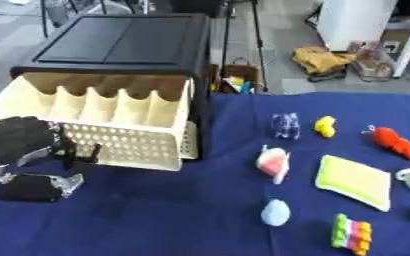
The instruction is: Pick up objects from table and place into drawer.
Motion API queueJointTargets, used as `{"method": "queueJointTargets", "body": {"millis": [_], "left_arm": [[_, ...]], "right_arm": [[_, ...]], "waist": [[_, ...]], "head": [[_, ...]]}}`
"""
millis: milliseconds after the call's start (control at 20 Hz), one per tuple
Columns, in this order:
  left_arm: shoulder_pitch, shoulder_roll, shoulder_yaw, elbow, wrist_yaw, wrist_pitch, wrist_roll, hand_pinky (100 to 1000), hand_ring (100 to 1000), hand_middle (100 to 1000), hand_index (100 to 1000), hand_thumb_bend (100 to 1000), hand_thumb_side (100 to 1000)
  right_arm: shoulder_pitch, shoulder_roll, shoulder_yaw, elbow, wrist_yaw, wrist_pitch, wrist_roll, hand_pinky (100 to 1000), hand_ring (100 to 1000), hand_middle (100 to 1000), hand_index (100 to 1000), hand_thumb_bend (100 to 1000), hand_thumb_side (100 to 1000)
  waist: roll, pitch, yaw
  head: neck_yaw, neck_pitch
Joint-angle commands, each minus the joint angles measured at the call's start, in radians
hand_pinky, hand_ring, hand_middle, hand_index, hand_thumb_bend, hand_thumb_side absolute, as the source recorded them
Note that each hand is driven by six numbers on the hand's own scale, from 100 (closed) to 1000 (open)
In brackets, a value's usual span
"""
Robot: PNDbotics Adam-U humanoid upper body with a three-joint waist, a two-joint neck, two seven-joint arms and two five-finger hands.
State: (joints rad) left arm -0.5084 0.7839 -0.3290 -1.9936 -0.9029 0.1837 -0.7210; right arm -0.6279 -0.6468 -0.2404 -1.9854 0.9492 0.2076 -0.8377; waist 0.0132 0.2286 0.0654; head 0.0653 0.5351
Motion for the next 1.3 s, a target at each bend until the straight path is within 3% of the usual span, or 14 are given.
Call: {"method": "queueJointTargets", "body": {"millis": [50,650,1300], "left_arm": [[0.008,0.025,0.001,-0.006,0.020,-0.001,0.001,100,100,100,434,100,852],[0.024,0.021,0.000,-0.006,0.053,-0.003,0.003,100,100,100,429,100,857],[-0.001,0.049,0.052,-0.006,0.056,0.006,0.052,100,100,100,425,100,860]], "right_arm": [[-0.008,-0.020,-0.009,-0.015,0.006,0.011,-0.008,581,647,615,676,100,1000],[-0.006,-0.022,-0.010,-0.015,0.008,0.012,-0.010,581,647,616,676,100,1000],[-0.001,-0.026,-0.009,-0.015,0.011,0.012,-0.009,582,647,615,676,100,1000]], "waist": [[0.000,-0.017,0.002],[0.000,-0.020,0.009],[0.005,-0.030,0.020]], "head": [[-0.004,0.003],[-0.009,0.006],[-0.012,0.008]]}}
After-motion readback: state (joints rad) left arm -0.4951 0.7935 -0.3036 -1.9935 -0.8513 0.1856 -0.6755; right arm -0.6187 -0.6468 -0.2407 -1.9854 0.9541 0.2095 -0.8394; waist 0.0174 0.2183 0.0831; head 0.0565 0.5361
